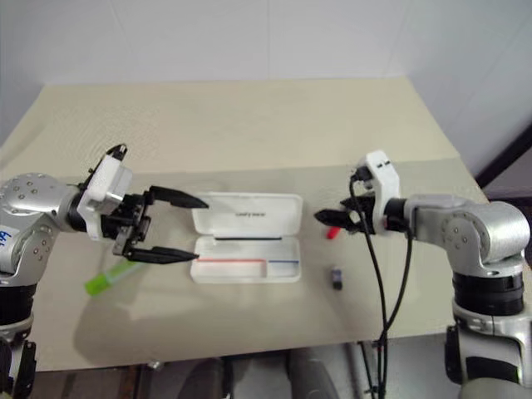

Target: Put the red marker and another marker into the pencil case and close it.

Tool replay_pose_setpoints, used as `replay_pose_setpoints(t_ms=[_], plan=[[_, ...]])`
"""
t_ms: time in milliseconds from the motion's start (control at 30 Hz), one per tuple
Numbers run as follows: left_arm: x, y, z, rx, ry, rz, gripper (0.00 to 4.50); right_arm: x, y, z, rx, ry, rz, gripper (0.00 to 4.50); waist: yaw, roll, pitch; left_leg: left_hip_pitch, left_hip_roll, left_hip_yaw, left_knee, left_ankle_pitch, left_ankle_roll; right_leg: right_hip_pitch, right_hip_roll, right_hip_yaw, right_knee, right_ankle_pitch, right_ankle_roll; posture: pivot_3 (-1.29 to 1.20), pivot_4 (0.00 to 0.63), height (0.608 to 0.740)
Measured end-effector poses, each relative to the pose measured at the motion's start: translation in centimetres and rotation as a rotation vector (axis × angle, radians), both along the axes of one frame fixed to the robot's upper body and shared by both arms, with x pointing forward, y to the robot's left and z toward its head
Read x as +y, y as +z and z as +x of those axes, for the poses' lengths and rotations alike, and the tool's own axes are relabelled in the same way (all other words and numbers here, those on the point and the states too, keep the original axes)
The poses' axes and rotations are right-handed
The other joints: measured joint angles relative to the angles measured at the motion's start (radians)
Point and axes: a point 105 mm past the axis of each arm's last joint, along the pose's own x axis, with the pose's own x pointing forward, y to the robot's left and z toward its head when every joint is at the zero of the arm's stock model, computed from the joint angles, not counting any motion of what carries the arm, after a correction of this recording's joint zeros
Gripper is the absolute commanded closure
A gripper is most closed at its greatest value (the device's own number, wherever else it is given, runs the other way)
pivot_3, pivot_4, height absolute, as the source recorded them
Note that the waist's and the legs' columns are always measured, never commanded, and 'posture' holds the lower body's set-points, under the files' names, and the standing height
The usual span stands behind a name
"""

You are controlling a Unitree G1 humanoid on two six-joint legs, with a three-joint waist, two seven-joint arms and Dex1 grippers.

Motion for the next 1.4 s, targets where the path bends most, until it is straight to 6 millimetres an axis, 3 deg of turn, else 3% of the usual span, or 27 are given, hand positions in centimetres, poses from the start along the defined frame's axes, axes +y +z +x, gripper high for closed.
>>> replay_pose_setpoints(t_ms=[133, 233, 600, 800, 1100, 1400], plan=[[0.3, 0.6, 0.5, -0.031, 0.022, -0.022, 0.02, 0.2, -1.5, 0.9, 0.073, -0.109, -0.016, 0.0, 0.001, 0.0, 0.0, -0.014, 0.0, 0.001, -0.001, 0.001, -0.001, -0.017, 0.0, 0.0, 0.004, -0.001, -0.001, 0.0, 0.15, 0.74], [0.5, 0.7, 0.6, -0.043, 0.033, -0.029, 0.02, -0.5, -1.5, 1.5, 0.069, -0.188, -0.053, 0.0, 0.001, 0.0, 0.0, -0.022, 0.0, 0.0, 0.001, 0.001, -0.002, -0.025, 0.0, -0.001, 0.008, -0.001, -0.001, 0.0, 0.15, 0.74], [0.4, 0.3, 0.1, -0.066, 0.062, -0.028, 0.02, -1.9, -2.4, 2.5, 0.076, -0.288, -0.12, 0.0, -0.002, 0.0, 0.0, -0.022, 0.0, 0.0, 0.007, 0.002, -0.001, -0.025, 0.0, 0.0, 0.011, 0.001, 0.001, 0.0, 0.15, 0.74], [0.5, 0.1, 0.2, -0.059, 0.077, -0.03, 0.02, -1.5, -0.9, 2.7, 0.011, -0.25, -0.104, 0.0, -0.001, 0.0, 0.0, -0.023, 0.0, 0.0, 0.012, 0.002, -0.001, -0.025, 0.001, 0.0, 0.014, 0.001, 0.001, 0.0, 0.15, 0.74], [0.3, -0.6, 0.2, -0.044, 0.06, -0.033, 0.02, -6.3, 2.5, 2.0, -0.072, -0.366, -0.212, 0.0, 0.002, 0.0, 0.0, -0.023, -0.001, 0.0, 0.014, 0.002, -0.001, -0.024, 0.001, 0.0, 0.014, 0.001, 0.002, 0.0, 0.15, 0.74], [0.0, -0.6, 0.6, -0.048, 0.022, -0.04, 0.02, -8.0, -0.8, 0.1, 0.038, -0.406, -0.267, 0.0, 0.001, 0.0, 0.0, -0.023, -0.001, 0.0, 0.015, 0.002, 0.0, -0.024, 0.001, 0.001, 0.015, 0.001, 0.002, 0.0, 0.15, 0.74]])
